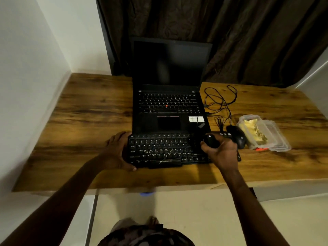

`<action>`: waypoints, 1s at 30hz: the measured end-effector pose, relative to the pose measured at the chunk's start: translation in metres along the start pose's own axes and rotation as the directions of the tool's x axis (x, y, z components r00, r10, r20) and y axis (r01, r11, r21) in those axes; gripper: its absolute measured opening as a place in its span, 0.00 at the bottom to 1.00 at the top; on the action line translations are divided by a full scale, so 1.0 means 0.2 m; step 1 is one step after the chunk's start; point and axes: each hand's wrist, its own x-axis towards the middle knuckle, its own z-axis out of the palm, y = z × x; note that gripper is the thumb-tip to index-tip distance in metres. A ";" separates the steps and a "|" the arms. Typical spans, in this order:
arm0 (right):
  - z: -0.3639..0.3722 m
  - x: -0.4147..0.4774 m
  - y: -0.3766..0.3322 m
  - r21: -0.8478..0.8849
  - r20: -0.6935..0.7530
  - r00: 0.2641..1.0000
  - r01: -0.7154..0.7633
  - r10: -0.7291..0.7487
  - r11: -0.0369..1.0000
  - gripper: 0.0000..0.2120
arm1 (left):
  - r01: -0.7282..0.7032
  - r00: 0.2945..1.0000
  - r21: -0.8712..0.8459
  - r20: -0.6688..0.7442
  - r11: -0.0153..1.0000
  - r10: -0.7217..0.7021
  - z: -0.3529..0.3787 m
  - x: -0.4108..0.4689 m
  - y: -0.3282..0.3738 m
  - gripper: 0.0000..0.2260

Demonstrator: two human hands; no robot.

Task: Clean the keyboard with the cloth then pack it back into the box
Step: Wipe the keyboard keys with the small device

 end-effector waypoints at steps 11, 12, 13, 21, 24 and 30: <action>0.12 -0.04 -0.07 0.002 -0.022 0.999 -0.050 0.050 0.999 0.10 | -0.008 1.000 0.005 0.012 1.000 0.008 -0.01 0.01 0.00 0.67; 0.11 -0.03 -0.06 -0.028 -0.046 0.998 -0.043 0.042 0.999 0.10 | -0.018 1.000 0.006 -0.001 1.000 0.018 -0.01 0.01 0.00 0.67; 0.10 -0.03 -0.06 -0.058 -0.063 0.998 -0.024 0.020 0.998 0.09 | -0.027 1.000 0.010 -0.014 1.000 0.027 0.00 0.01 -0.01 0.66; 0.29 -0.10 -0.16 0.040 -0.010 1.000 -0.009 0.009 0.999 0.11 | -0.034 0.999 0.029 -0.022 0.999 0.034 0.00 0.02 0.00 0.66; 0.24 -0.10 -0.13 0.059 -0.034 0.999 -0.040 0.042 0.997 0.10 | -0.034 0.999 0.034 -0.015 0.999 0.035 0.00 0.02 0.00 0.66; 0.19 -0.08 -0.07 -0.055 -0.103 0.995 -0.012 0.007 0.998 0.08 | -0.027 0.999 0.028 -0.017 0.999 0.027 0.00 0.02 -0.01 0.67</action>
